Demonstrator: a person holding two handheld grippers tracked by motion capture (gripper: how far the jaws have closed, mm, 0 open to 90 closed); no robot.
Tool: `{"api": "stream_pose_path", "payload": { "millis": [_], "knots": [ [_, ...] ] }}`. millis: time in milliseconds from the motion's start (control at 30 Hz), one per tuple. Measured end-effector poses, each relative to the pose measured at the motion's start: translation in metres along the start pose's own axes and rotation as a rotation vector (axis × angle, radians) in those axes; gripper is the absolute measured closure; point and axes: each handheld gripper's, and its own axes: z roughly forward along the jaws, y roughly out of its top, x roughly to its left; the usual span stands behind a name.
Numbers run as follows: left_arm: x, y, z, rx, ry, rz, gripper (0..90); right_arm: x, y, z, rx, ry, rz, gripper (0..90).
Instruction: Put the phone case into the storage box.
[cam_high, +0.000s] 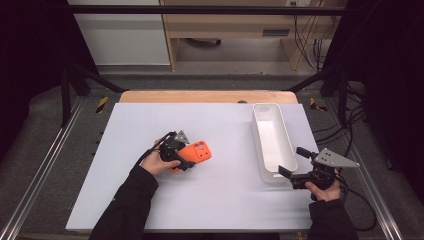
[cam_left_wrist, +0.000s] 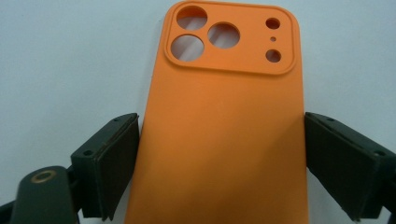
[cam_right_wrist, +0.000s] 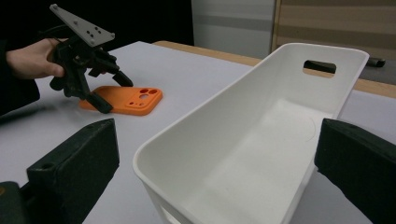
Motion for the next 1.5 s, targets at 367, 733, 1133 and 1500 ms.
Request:
{"api": "stream_pose_path", "payload": {
  "millis": [367, 733, 1133, 1500],
  "knots": [
    [0.0007, -0.0011, 0.0003, -0.002, -0.008, 0.0, 12.1, -0.0001, 0.0001, -0.0003, -0.002, -0.001, 0.0, 0.4],
    [0.0006, -0.0001, 0.0007, 0.005, -0.008, 0.003, 11.8, -0.0002, 0.0003, -0.0002, -0.003, 0.002, 0.002, 0.4],
    [-0.0005, 0.0021, -0.0003, 0.017, -0.01, 0.016, 14.4, -0.0005, 0.0003, 0.0, -0.003, 0.003, 0.001, 0.5],
    [-0.0004, 0.0023, -0.0011, 0.02, -0.014, 0.01, 14.9, -0.0006, 0.0003, -0.0002, -0.003, 0.004, 0.0, 0.5]
  ]
}}
